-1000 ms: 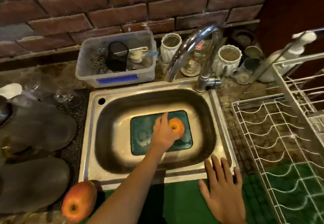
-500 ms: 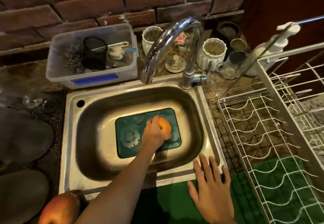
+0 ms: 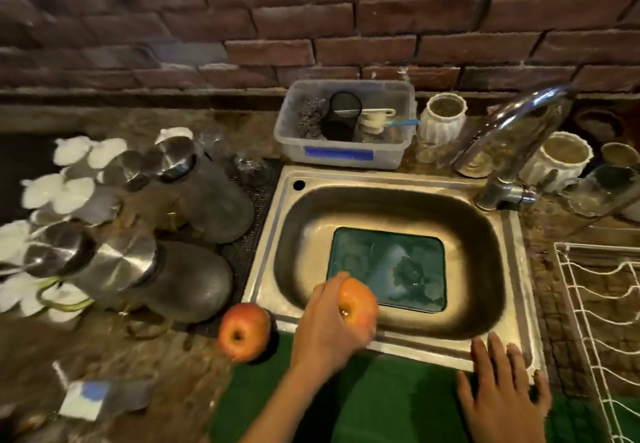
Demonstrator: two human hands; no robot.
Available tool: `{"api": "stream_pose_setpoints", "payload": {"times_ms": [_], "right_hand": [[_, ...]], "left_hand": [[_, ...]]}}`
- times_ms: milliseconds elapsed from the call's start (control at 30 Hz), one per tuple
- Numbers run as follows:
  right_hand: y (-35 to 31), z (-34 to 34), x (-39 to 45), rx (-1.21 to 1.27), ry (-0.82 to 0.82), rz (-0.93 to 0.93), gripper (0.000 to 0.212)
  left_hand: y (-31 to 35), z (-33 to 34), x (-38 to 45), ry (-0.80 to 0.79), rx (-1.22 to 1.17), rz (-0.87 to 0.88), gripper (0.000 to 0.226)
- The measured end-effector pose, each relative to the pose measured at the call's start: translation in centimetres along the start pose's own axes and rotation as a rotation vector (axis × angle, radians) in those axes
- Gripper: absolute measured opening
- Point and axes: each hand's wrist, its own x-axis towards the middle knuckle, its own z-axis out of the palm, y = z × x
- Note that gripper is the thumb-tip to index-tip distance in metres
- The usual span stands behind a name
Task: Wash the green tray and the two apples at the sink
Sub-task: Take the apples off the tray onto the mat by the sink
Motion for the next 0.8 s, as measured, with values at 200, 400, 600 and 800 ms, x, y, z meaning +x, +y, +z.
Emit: {"api": "stream_pose_setpoints", "payload": {"times_ms": [200,400,600,800], "right_hand": [[-0.5,0.8,-0.1,-0.051,0.133,0.027,0.069],[-0.3,1.4,-1.0,0.068,0.204,-0.102,0.070],[-0.9,0.4,-1.0,0.120,0.181,-0.157,0.064],[0.6,2.5,-0.1,0.106,0.381,-0.201,0.085]], "left_hand": [[-6.3,-4.3,-9.0,0.135,-0.122,-0.152,0.105],[-12.4,-5.8,-13.6,0.292,-0.133,-0.370,0.107],[-15.1,-5.7,-13.3,0.357,-0.111,-0.475,0.099],[-15.8,-5.7,-12.7,0.315,-0.092,-0.479,0.104]]}}
